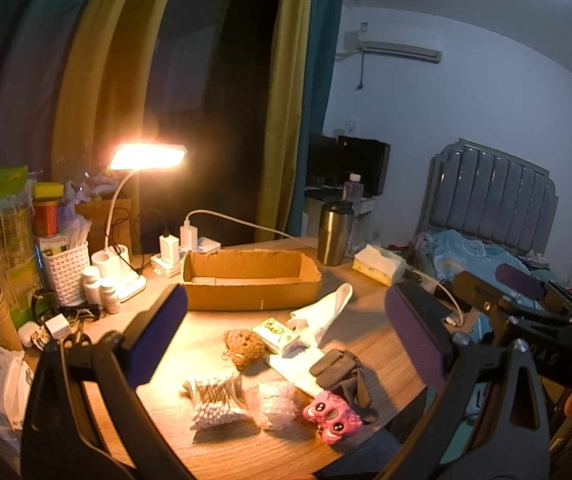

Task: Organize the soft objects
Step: 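Grasp the cotton swab bag with the left tool while the right tool grasps the dark dotted glove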

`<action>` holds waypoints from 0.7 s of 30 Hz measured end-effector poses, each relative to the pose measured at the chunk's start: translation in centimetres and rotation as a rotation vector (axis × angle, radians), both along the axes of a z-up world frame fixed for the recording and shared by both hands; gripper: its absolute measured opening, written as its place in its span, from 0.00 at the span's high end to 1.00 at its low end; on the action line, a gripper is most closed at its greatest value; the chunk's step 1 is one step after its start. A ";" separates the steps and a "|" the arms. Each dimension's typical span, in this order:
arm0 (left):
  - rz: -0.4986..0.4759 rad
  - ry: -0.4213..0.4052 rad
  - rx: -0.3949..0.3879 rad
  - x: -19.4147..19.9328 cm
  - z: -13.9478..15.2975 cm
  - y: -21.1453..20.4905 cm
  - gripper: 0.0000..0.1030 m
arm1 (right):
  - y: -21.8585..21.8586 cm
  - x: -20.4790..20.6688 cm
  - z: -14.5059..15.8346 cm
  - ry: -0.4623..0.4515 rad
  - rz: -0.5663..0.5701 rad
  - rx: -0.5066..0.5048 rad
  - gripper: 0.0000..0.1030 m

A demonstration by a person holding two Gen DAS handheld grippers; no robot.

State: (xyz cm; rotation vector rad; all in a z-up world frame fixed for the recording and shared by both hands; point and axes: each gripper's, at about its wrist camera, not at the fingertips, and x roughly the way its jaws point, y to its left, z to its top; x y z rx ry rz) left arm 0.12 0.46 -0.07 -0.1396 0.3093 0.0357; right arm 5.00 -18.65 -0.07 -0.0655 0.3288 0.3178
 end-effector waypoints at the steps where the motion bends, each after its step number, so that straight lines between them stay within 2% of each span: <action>1: 0.001 0.005 -0.003 0.2 -0.1 0.0 0.03 | 0.0 0.1 -0.1 0.003 -0.001 -0.002 0.17; 8: 0.003 0.044 -0.008 1.8 -2.3 0.7 0.03 | -0.1 2.7 -1.6 0.067 -0.017 -0.024 0.18; 21: 0.016 0.225 -0.046 5.6 -8.6 2.6 0.03 | 0.2 7.2 -6.6 0.233 -0.022 -0.064 0.18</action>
